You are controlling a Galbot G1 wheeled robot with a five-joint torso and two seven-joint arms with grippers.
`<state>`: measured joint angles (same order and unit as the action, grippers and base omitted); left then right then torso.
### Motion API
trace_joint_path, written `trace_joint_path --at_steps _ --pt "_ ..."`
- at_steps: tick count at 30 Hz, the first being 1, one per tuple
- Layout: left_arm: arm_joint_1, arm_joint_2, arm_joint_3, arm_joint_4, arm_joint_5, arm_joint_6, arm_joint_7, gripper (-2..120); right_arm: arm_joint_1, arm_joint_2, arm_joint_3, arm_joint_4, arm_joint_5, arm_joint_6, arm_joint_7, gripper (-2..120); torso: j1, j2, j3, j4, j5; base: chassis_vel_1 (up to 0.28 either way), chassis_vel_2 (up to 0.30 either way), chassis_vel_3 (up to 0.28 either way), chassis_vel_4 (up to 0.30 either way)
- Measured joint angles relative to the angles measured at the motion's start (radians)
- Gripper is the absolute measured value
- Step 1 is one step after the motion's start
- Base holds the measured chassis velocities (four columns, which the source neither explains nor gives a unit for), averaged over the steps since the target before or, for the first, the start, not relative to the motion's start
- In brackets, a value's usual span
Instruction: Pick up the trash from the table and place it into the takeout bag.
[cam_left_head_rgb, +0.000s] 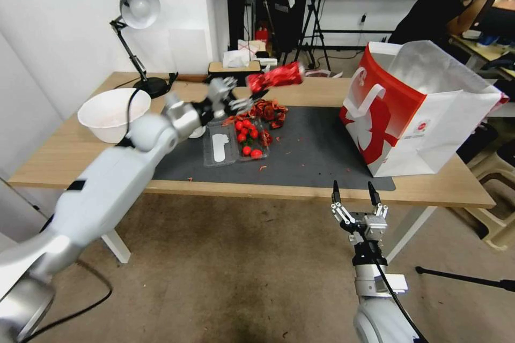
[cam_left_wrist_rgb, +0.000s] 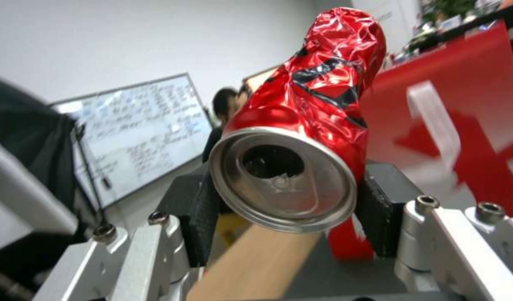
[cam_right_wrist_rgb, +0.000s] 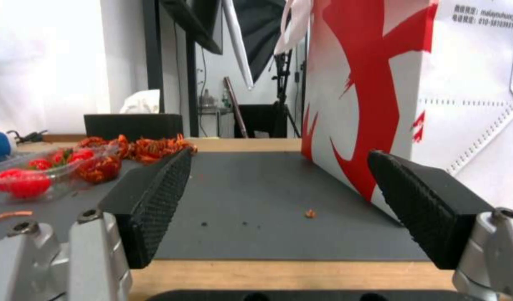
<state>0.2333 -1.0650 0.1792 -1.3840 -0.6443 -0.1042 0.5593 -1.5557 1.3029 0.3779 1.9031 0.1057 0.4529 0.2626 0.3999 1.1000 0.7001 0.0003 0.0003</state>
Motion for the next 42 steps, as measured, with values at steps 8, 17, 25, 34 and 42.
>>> trace_joint_path --at_steps 8,17,25,34,42 --pt "-0.162 -0.136 0.14 0.121 -0.026 0.004 -0.018 51 -0.001 0.007 0.005 -0.007 -0.002 0.002 0.002 82 0.0 0.0 0.0 -0.0008 0.0003 0.0 0.0 0.0 0.0" --pt "-0.318 -0.284 0.282 0.279 -0.054 0.001 -0.03 51 0.011 0.025 0.0 -0.018 -0.018 0.001 0.002 82 0.0 0.0 0.0 -0.0002 0.0 0.0 0.0 0.0 0.0" --pt "-0.38 -0.372 0.317 0.357 -0.055 -0.006 -0.029 51 0.013 0.028 0.0 -0.018 -0.021 0.0 0.002 82 0.0 0.0 0.0 0.0001 0.0 0.0 0.0 0.0 0.0" --pt "-0.442 -0.49 0.361 0.46 -0.055 -0.018 -0.025 51 0.013 0.033 0.004 -0.018 -0.021 -0.001 0.005 82 0.0 0.0 0.0 -0.0005 0.0002 0.0 0.0 0.0 0.0" --pt "-0.465 -0.552 0.385 0.585 -0.027 -0.048 0.0 63 0.011 0.044 0.005 -0.018 -0.021 0.001 0.005 82 0.0 0.0 0.0 -0.0003 0.0 0.0 0.0 0.0 0.0"
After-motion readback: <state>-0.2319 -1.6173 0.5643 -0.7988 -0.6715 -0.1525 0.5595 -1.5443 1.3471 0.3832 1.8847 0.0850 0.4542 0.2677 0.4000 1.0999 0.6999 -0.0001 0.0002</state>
